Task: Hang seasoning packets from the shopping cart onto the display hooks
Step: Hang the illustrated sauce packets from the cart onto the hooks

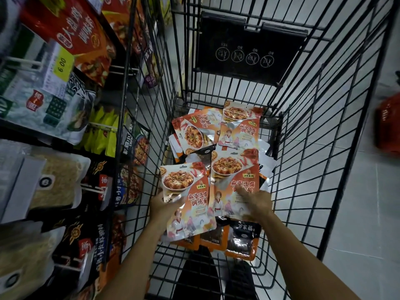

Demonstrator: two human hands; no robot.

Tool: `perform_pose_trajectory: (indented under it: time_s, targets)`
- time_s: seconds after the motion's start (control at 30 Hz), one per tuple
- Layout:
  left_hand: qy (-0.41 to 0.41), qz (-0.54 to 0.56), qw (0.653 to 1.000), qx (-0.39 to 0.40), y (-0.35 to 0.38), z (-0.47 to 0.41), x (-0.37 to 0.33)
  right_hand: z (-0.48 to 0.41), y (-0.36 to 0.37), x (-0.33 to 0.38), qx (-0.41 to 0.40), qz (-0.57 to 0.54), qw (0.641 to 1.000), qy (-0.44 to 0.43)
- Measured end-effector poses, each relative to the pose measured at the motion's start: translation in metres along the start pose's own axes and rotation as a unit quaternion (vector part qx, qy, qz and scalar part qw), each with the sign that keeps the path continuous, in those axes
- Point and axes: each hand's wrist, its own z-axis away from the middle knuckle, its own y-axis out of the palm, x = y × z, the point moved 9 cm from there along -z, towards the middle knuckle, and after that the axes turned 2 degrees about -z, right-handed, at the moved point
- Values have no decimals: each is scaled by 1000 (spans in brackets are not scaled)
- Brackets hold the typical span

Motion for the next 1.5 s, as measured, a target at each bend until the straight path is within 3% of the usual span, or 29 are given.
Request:
perform_pose_trajectory:
  time_s: [0.23, 0.5, 0.87, 1.07, 1.2, 1.5]
  targets:
    - [-35, 26, 999, 30, 4, -1, -1, 14, 9, 4, 94, -44, 994, 35]
    - [75, 14, 995, 65, 7, 26, -31, 45, -1, 25, 96, -101, 989, -52]
    - [255, 135, 957, -23, -82, 163, -108, 166, -29, 121, 199, -71, 949, -232]
    - [360, 178, 904, -148, -161, 294, -111, 284, -42, 164, 284, -50, 898, -333]
    - [383, 227, 864, -234, -218, 392, -87, 376, -37, 178, 346, -21, 849, -399]
    - [414, 267, 754, -435, -344, 614, 20, 600, 12, 159, 476, 32, 688, -546]
